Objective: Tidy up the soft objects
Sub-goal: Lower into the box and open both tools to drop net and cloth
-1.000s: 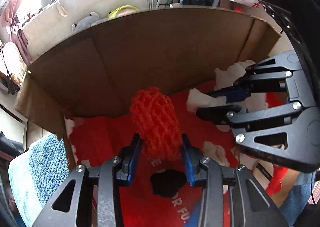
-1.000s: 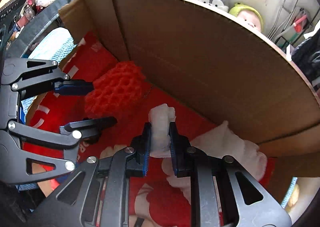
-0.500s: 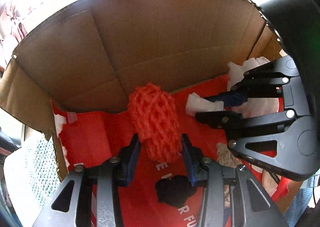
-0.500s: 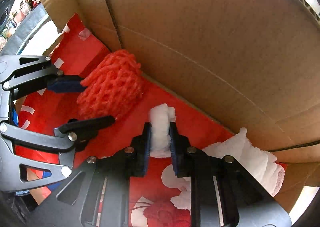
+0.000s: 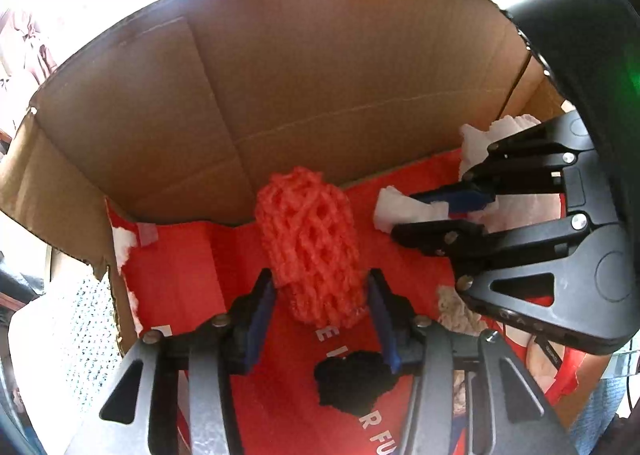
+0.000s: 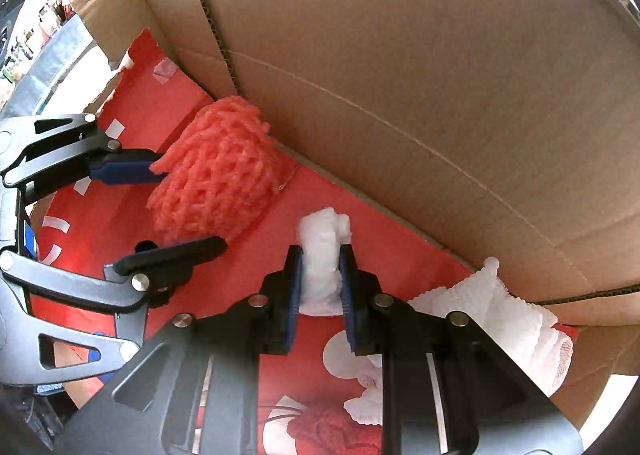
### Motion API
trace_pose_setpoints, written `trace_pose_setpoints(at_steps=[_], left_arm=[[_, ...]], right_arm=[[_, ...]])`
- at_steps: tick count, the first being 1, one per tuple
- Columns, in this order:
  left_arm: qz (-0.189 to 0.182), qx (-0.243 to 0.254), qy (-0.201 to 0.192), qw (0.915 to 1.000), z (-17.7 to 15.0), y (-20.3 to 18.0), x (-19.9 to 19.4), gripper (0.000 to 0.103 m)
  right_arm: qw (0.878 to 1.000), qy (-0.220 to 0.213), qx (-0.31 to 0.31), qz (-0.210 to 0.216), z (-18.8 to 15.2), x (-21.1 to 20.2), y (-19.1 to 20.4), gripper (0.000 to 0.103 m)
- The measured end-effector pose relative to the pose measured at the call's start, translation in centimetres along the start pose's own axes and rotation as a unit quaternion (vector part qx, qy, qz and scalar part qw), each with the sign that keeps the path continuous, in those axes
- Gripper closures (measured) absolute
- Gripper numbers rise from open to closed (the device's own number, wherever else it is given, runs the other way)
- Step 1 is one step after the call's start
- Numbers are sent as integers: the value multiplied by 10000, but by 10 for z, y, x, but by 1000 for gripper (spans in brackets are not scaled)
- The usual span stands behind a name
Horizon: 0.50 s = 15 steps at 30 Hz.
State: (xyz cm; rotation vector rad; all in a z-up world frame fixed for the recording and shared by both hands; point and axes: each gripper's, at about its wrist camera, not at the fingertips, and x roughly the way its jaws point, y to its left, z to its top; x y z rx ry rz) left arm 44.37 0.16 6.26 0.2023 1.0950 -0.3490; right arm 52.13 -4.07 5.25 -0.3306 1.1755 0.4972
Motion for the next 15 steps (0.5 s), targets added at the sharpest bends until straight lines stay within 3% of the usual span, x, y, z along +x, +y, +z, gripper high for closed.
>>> trace_pose_setpoints(at_steps=[15], left_arm=[[16,31,-103,9999,-5,5,-12,38]], right_arm=[[9998,87,-118,-150,2,8,10,81]])
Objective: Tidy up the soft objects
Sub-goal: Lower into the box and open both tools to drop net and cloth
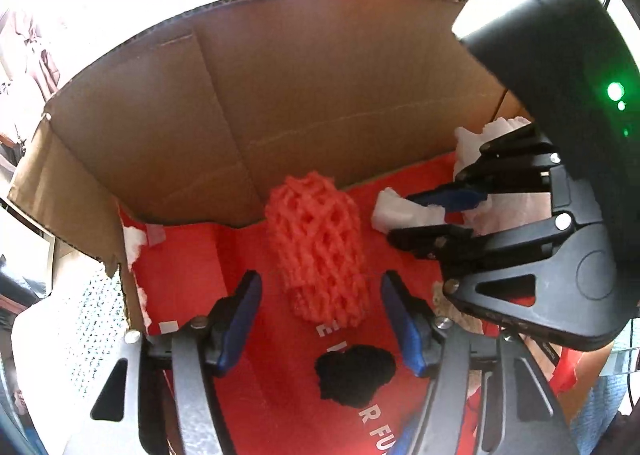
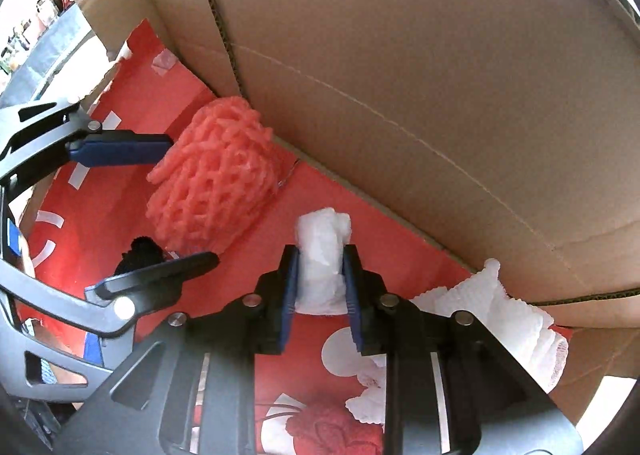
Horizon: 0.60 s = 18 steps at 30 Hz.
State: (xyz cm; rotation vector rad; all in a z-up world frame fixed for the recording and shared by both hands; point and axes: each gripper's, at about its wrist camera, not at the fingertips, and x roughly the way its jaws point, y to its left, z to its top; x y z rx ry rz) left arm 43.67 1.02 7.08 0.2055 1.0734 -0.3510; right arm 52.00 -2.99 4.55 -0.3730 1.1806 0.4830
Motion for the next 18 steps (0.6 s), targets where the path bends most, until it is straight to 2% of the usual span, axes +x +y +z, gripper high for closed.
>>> trace_pose_setpoints(at_steps=[9,12,14,18], left_arm=[[17,-22,-131,9999,-6,2,-14,31],[4,-46,-195,9998,-9,2,-21,30],[109,-33,-214,9997,-11,1,-26,29],[11,-86,-296,9995,-18,0,-36,27]], right_arm=[[10000,-25,32,-50,1,-4,3,79],[10000,-57,49,-50,1,-8,3,67],[9997,-142,53,-190,1,-12,3,49],[9993,-272,160,-215,-1,-24,2,48]])
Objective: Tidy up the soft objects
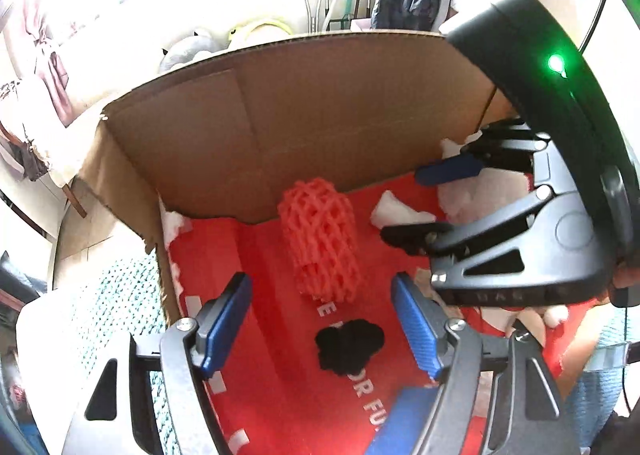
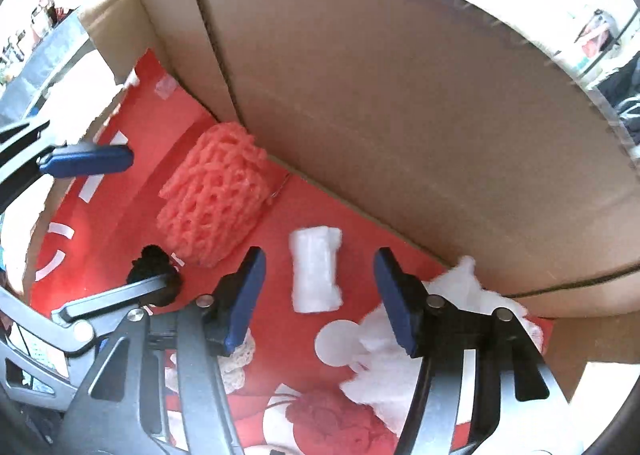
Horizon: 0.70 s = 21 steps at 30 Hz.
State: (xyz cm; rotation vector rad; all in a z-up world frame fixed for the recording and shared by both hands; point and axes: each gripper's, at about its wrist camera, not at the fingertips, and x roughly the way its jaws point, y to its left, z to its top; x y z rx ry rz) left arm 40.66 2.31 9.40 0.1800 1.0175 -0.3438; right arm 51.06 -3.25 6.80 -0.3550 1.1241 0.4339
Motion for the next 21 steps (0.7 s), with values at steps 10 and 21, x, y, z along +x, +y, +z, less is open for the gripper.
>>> trace_pose_setpoints(at_steps=[10,21], left_arm=[[-47,-333,-762,9965,-26,-10,-67,8],[107,-545,-1800,9821,-70,-46,-136,0]], right_arm=[[9964,-723,391,-228,-33,-78,-1,36],[9770,-1869,962,-349,-110,-178,-5,18]])
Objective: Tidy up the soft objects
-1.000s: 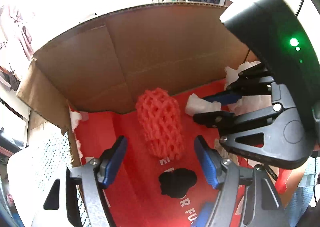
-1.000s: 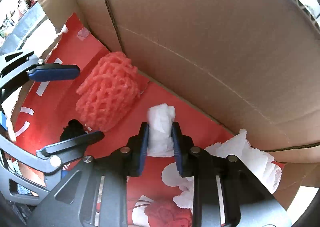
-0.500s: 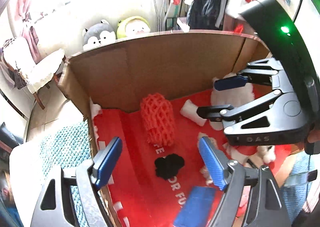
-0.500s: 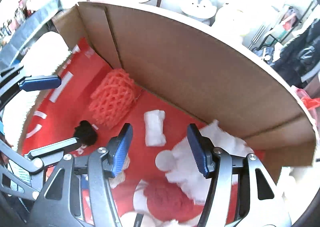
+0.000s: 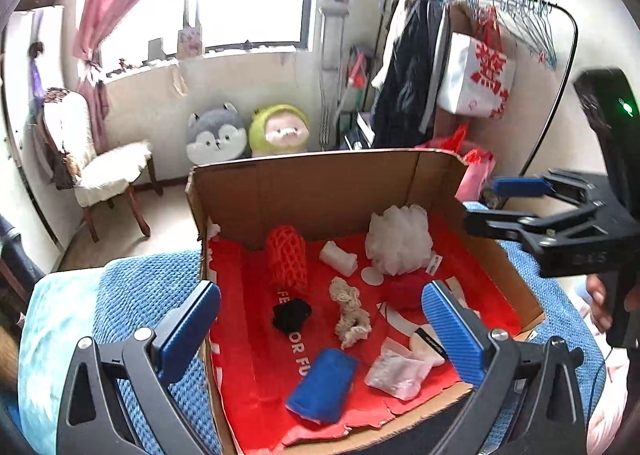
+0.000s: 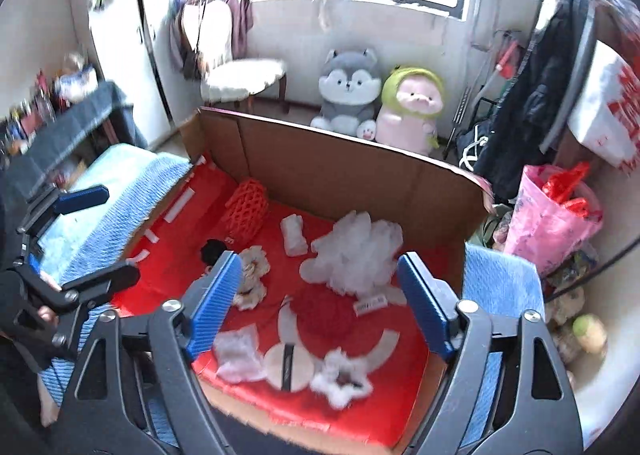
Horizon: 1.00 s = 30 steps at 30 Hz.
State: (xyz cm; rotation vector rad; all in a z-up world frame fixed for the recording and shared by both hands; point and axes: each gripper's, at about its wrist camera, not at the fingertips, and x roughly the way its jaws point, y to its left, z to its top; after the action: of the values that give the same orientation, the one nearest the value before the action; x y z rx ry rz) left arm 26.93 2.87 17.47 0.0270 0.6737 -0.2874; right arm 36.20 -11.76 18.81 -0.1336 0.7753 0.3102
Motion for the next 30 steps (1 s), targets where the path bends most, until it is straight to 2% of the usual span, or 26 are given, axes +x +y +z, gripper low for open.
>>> trace_pose_setpoints(at_steps=[2,5,9,14,19,30], left_arm=[[65,18,-142,9999,-8,-8,-8,0],[167,-24,-265,9995,-20,-14,-13,0],[243,-263,-275,9990,-38,-21,-9,0],[427,-214,-156,9987,-52,-32,-1,0],[682,-177,-120,9974,-60,-39,2,0],[774,-280,-22,9966,-71,-42,12,0]], right_arm=[[9998,-160,105,-71,-15,-12,0,16],[9983,-405,152,-394,-42,-22,-2,15],[9954,-643,333,-627,-78,-34,-2,15],[9930,-703,462,-827,-109,-30,1,15],[9911,-750,617,-910,-125,-20,3,15],[9887,-724,731,-1087,-134,-3,1,15]])
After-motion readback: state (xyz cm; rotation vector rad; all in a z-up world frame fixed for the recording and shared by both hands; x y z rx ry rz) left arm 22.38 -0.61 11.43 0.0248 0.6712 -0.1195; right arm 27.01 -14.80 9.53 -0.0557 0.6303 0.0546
